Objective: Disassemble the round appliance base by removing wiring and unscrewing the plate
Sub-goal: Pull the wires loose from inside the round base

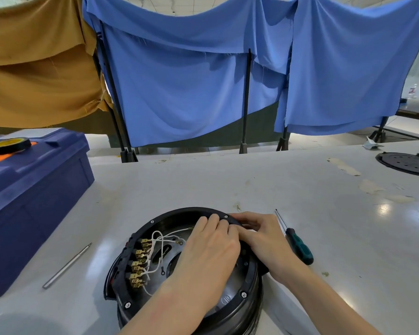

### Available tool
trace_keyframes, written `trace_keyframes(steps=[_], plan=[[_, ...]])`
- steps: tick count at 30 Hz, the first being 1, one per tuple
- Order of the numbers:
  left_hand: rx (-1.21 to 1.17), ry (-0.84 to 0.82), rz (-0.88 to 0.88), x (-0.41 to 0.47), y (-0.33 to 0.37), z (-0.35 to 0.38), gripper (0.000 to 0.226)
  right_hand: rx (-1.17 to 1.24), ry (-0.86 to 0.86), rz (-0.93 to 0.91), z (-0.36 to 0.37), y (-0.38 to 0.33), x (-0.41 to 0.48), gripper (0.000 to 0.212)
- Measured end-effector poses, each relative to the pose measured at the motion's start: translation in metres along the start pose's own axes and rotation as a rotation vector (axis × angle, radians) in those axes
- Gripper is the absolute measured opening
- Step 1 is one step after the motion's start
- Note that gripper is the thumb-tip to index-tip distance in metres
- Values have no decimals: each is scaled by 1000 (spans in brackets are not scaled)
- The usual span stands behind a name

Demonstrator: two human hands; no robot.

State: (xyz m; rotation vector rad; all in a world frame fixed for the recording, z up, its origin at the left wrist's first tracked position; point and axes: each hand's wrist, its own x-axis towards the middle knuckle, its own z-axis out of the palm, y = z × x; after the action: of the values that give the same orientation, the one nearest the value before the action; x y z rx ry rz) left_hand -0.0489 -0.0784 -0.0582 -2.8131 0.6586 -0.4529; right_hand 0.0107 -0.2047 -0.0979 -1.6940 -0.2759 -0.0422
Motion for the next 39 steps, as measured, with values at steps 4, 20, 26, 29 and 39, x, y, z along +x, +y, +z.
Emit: trace_keyframes(steps=[4,20,26,29,39], plan=[[-12,-26,-32,2,1,2,27,7,7,23,0,0,0,23],[-159,-152,-103,6,-14,8,20,50,-6,43,0,2,-1,25],[-69,-75,-96,5,-10,9,19,37,-9,35,0,1,0,24],[-27,-87,-152,3,-5,11,9,43,-7,31,0,1,0,25],[17,-145,-259,-7,-24,4,51,44,-8,41,1,-2,-1,28]])
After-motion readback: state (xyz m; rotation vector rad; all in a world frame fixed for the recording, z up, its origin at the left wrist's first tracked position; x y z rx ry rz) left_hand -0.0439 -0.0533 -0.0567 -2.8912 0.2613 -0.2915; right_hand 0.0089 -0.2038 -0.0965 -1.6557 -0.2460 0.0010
